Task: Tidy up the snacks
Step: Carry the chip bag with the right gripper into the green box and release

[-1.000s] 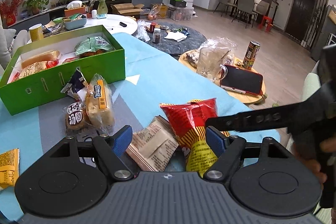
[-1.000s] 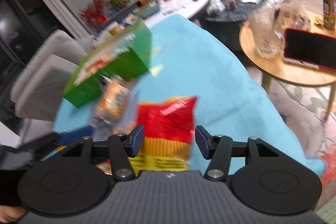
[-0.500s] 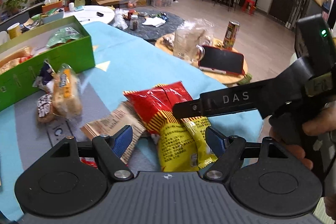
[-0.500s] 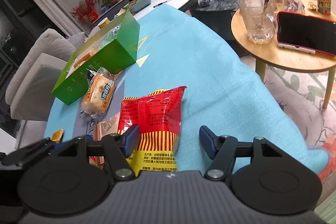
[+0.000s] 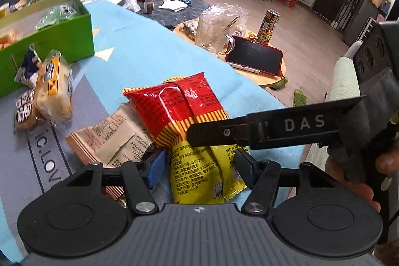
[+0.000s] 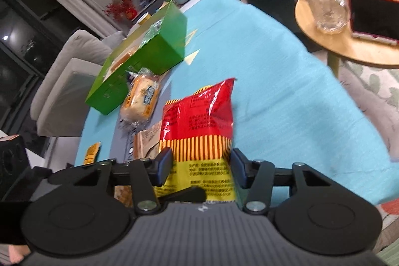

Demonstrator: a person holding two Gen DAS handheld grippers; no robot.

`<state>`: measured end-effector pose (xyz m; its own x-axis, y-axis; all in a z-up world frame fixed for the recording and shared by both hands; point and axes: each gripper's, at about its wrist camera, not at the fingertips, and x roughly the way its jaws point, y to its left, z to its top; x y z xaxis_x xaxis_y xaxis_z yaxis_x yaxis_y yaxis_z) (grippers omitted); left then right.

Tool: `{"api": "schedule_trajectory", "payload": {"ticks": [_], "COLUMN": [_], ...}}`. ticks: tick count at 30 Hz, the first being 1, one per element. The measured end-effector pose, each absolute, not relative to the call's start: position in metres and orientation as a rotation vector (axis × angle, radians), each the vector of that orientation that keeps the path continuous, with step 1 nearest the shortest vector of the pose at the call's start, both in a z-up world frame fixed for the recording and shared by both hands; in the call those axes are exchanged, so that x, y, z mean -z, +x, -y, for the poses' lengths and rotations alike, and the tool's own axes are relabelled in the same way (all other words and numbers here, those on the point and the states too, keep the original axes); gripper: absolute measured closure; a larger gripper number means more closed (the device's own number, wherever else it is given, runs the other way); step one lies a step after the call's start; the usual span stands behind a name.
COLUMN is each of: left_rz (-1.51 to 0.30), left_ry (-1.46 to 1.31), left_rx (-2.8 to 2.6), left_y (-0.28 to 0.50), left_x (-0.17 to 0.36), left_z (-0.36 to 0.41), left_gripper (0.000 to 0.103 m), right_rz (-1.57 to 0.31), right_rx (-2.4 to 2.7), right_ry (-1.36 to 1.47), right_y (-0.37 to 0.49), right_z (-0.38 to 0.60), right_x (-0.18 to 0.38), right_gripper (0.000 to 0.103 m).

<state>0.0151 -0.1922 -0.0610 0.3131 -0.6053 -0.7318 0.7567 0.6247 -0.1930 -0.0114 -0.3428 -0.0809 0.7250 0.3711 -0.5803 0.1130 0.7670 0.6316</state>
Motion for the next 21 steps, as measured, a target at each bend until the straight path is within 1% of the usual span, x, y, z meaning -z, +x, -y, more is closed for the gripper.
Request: {"api": "schedule_trajectory", "payload": {"ticks": [3,4,11,21], "left_rz": [-0.815,-0.801,-0.698,-0.587], "left_ry": [0.234,0.235,0.221,0.204], "left_rx": [0.895,0.894,0.876,0.766], "left_y": [0.010,0.009,0.009,0.032], "left_x": [0.053,0.049,0.017,-0.022], "left_z": [0.193,0.193,0.181,0.150], "left_gripper": [0.048,0.048,0.048,0.047], "right_rz": [-0.754,-0.744,-0.645,-0.553], "right_rx": [-0.176,-0.185,-0.213,-0.297], "right_ry": [0.699,0.702,0.677,0.637], "right_y": [-0.014,-0.015,-0.019,0.020], "right_z": [0.341,0.340,0.336,0.316], "right_x": [0.076,0.072,0.040,0.000], "right_gripper": [0.054,0.055,0.055,0.055]}}
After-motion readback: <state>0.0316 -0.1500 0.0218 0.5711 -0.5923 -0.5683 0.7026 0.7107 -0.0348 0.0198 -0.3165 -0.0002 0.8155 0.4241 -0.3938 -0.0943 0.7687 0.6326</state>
